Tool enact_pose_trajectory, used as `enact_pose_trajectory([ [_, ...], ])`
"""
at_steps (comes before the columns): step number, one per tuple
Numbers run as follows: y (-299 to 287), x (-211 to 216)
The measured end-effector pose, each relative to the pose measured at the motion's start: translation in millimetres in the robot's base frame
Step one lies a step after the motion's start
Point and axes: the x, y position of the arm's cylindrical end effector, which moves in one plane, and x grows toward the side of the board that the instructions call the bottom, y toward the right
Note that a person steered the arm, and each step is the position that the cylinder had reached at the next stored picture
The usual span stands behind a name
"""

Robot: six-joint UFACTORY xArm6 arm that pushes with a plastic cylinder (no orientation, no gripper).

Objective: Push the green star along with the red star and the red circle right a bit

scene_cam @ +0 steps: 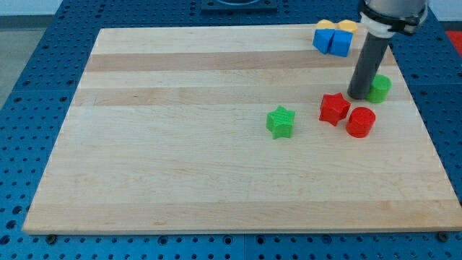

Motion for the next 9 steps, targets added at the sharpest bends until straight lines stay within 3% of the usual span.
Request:
enact_pose_trajectory([
  [2, -8, 0],
  [5, -143, -1],
  [9, -219, 79],
])
